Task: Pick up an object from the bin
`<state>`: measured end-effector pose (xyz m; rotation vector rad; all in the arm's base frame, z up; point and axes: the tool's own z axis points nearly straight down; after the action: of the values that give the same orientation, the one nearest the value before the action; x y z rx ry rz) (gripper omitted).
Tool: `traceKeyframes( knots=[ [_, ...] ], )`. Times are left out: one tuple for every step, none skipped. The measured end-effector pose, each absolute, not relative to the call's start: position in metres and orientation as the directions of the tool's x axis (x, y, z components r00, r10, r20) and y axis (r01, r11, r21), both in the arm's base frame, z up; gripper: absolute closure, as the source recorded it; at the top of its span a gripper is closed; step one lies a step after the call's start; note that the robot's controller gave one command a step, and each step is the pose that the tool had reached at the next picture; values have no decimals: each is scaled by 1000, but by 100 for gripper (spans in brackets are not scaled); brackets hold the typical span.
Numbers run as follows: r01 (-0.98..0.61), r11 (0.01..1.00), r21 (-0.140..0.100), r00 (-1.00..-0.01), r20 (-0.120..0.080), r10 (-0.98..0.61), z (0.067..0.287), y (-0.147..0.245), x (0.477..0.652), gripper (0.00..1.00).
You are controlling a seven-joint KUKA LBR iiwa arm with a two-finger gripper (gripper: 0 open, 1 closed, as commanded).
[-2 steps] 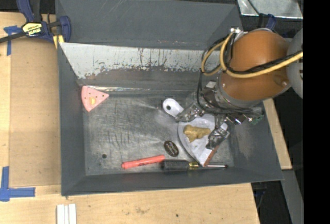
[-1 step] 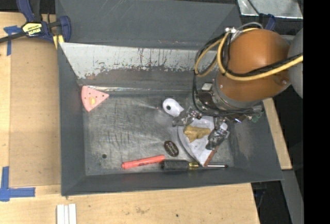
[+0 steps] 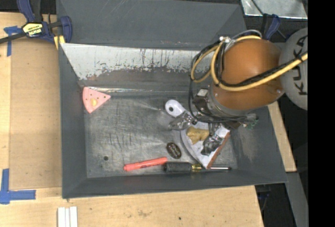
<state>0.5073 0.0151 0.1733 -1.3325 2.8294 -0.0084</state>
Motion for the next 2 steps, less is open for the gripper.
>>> traceKeyframes(
  knots=[
    [-859, 512, -5, -512, -4, -859, 104, 27, 502, 0],
    [-917, 399, -17, -399, -9, -917, 74, 33, 503, 0]
  ],
)
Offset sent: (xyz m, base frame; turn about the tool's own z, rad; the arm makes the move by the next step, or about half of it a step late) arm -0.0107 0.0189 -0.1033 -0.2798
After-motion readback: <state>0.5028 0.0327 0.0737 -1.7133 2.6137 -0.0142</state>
